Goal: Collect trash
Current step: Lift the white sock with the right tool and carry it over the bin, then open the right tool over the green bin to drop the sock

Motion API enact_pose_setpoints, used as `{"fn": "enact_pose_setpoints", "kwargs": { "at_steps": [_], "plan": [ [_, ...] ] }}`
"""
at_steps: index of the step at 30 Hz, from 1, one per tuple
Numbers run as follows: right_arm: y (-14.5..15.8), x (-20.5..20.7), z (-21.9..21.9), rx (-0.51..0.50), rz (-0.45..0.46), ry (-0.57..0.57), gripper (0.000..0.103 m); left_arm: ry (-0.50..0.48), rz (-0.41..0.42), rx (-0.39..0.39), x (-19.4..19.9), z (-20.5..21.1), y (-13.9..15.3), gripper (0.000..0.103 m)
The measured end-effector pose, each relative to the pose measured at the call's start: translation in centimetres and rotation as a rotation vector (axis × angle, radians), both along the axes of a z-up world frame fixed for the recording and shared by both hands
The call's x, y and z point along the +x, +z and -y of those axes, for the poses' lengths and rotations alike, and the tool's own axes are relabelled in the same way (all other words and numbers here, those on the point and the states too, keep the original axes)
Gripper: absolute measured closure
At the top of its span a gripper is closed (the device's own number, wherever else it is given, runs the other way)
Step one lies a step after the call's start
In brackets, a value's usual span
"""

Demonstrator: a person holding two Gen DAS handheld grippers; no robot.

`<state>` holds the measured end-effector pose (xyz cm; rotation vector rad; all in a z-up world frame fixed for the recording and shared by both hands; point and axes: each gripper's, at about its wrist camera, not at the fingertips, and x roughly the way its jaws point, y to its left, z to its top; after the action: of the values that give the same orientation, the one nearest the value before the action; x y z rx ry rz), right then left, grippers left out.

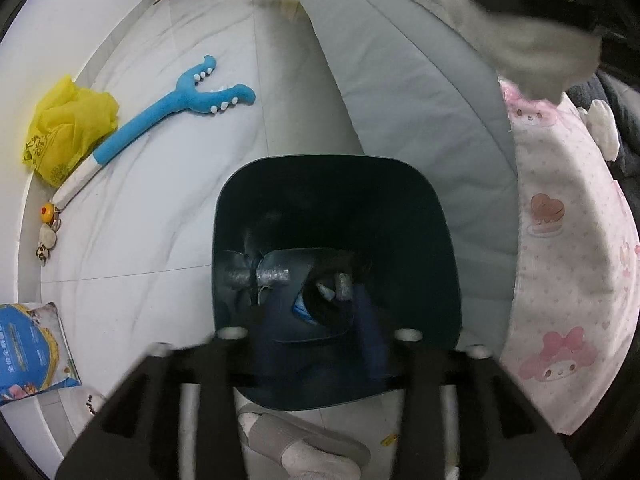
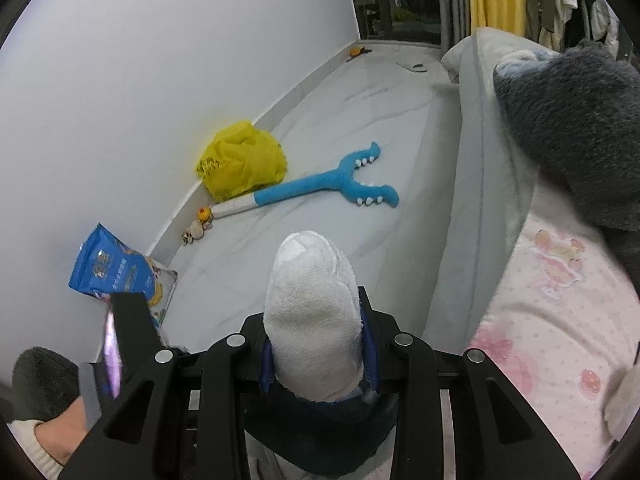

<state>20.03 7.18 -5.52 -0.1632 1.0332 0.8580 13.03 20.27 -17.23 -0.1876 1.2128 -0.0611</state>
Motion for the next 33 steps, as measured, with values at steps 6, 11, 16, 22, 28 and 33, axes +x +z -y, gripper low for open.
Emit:
{"fn": "enact_pose_setpoints", "kwargs": {
  "at_steps": [6,11,16,22,28,33],
  "plan": [
    [-2.1,0.0,-0.7,-0.055,-0.027,0.004,0.068,0.011,0.028,0.005,-0.8,-1.2,1.0,0.048],
    [-3.9,0.0,-1.5,-0.095,-0.052,0.014,0.068,0.022,0.056,0.017,-1.2,-2.1,1.9,0.041],
    [-6.2,-0.1,-2.5,-0.148,-0.093,0.032,0.068,0.037,0.136,0.019,-2.1,-3.1,3.9,0.033],
    [-9.2,-0.8,-3.6,-0.217,-0.147,0.063,0.068,0.074,0.218,0.020,-2.7,-4.5,5.9,0.030],
    [-11.6,-1.4,-4.5,-0.279,-0.178,0.088,0.068,0.115,0.296,0.015,-3.4,-5.8,7.7,0.028],
    [-13.7,-1.8,-5.0,-0.339,-0.203,0.104,0.068,0.132,0.351,0.033,-3.9,-6.5,9.2,0.027]
  ]
}}
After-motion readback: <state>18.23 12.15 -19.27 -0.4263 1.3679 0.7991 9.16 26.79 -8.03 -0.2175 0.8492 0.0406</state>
